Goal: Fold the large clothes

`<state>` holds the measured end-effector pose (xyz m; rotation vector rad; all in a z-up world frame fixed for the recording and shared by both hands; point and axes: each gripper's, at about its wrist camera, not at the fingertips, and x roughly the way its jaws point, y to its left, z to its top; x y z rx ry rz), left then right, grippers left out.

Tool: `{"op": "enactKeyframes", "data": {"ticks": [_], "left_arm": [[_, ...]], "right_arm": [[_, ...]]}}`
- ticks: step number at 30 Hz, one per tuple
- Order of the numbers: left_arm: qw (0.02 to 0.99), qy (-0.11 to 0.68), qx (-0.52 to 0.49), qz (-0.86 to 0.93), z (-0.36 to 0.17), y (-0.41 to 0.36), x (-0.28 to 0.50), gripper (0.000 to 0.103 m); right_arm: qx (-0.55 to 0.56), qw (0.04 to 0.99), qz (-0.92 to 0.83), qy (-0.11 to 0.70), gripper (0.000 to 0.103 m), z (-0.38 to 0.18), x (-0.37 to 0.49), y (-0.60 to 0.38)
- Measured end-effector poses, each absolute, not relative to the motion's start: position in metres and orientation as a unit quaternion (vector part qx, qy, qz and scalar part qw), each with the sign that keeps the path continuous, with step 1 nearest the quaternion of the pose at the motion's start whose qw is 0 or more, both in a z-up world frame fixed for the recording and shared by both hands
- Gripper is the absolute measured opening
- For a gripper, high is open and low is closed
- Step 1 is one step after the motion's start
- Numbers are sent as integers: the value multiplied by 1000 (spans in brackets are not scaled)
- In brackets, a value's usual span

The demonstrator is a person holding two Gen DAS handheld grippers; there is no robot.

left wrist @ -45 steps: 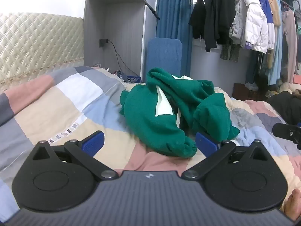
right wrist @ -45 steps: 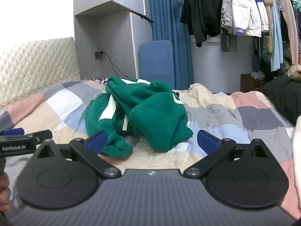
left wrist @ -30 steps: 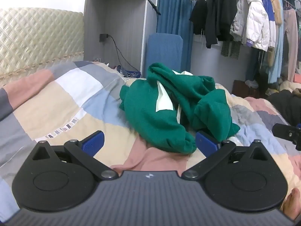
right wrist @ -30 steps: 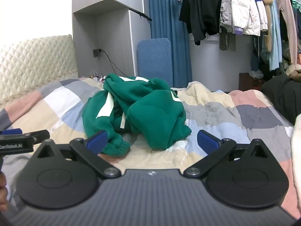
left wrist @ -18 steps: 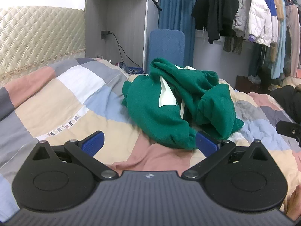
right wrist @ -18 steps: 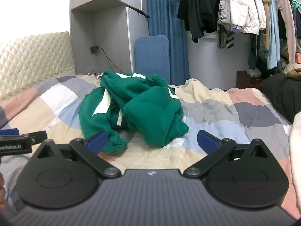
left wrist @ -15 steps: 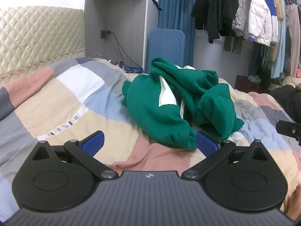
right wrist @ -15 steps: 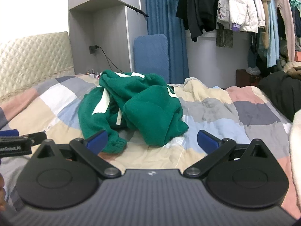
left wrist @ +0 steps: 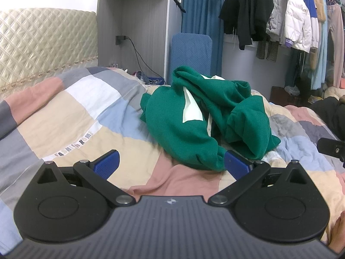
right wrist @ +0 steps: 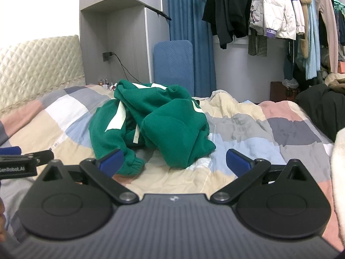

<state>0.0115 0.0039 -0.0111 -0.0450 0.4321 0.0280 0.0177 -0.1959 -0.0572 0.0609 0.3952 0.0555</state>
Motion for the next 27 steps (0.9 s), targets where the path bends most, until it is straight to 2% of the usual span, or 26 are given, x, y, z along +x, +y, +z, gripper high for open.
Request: {"op": "enactKeyframes", "data": {"ticks": [27], "left_arm": [[979,204,-21,13,-7,2,8,103]], "right_arm": [[30,979,31,200,103,-55,17,-192]]}}
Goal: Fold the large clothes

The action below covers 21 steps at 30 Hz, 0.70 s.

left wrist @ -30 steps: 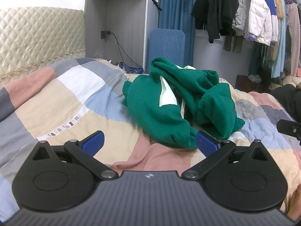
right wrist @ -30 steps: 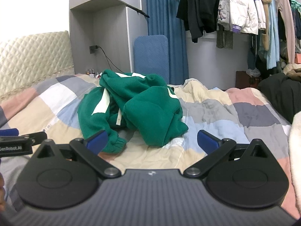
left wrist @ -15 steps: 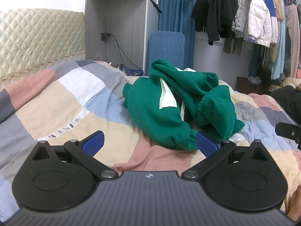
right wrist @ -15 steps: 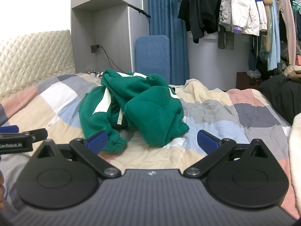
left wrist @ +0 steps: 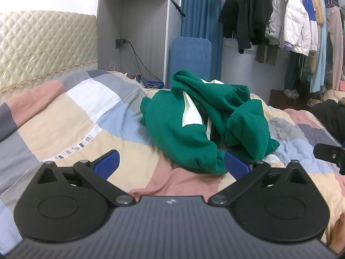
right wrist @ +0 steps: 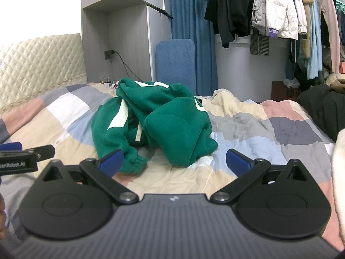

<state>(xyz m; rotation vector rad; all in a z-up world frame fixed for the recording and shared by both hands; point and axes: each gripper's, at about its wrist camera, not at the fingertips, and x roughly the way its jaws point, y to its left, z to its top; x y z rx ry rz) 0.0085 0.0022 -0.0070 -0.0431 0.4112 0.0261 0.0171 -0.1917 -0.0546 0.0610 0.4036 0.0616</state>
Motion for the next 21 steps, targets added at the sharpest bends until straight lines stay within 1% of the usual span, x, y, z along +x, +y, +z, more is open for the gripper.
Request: {"op": "enactKeyframes", "data": {"ticks": [21], "left_arm": [[980,197,-32,9,-6,5,6,103]], "right_arm": [[30,978,32,203,103,-56,16,-189]]}}
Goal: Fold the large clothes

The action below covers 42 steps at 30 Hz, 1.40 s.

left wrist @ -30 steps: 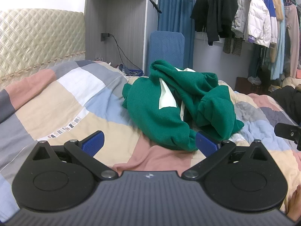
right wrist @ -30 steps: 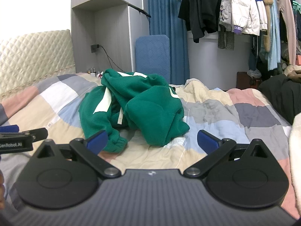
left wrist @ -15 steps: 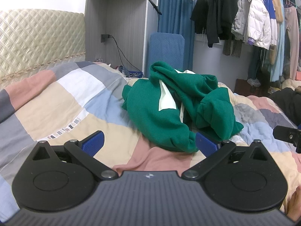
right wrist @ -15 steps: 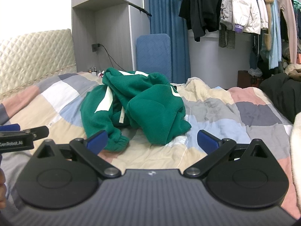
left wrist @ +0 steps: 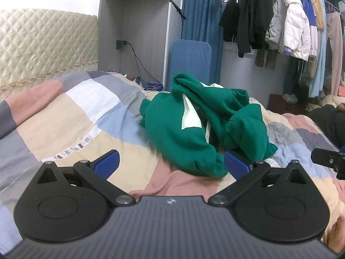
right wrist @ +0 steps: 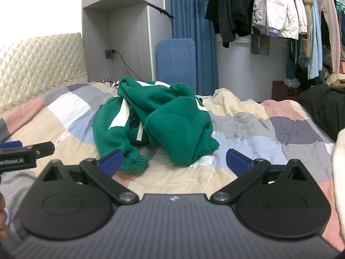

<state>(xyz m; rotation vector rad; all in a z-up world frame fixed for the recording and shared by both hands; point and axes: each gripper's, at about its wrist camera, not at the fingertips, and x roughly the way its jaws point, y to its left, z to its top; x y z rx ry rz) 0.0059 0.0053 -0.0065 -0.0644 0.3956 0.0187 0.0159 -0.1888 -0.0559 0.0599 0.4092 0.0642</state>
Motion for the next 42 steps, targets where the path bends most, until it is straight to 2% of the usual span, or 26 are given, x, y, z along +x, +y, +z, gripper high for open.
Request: {"op": "enactKeyframes", "data": {"ticks": [27,42], "left_arm": [[980,196,-39,-8,-9,5,11,103],[976,211,-51,-11,-9,11,82,103]], "right_arm": [[45,976,39,209,103,-57,20,-191],[70,975,53,205,103,-36,84,-189]]}}
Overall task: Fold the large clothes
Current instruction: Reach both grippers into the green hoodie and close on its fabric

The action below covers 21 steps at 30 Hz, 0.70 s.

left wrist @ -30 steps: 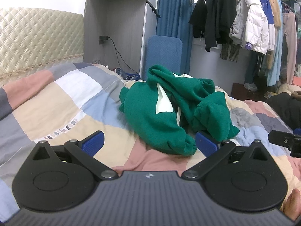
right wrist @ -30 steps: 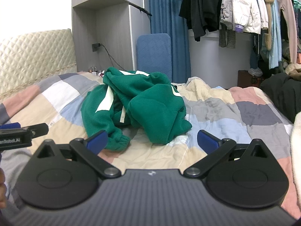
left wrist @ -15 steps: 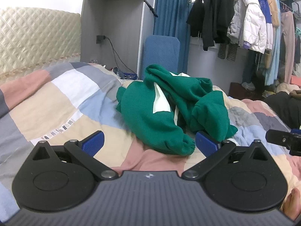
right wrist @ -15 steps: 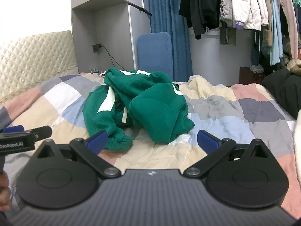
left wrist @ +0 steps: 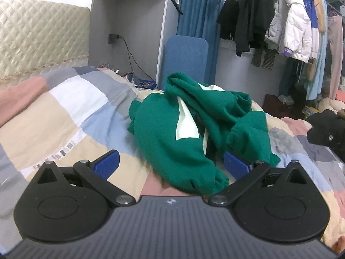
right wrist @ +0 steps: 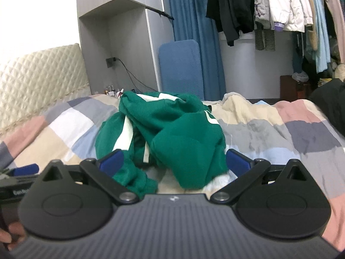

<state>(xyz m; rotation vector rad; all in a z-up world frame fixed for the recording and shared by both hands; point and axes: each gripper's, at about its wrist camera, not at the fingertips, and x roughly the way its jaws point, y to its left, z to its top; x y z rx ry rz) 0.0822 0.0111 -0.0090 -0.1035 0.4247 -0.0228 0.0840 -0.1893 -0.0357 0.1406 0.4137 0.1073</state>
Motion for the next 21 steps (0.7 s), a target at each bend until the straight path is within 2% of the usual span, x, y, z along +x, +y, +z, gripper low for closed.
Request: {"op": "enactKeyframes", "data": {"ticks": [9,21], "left_arm": [[964,253,-62,-48,-34,16,170,103],[949,286,-95,-95,-117,10,242,103]], "right_arm": [[122,958,61,253,103,-34,167,-195],[62,953,88,282,103,-112,241,-176]]}}
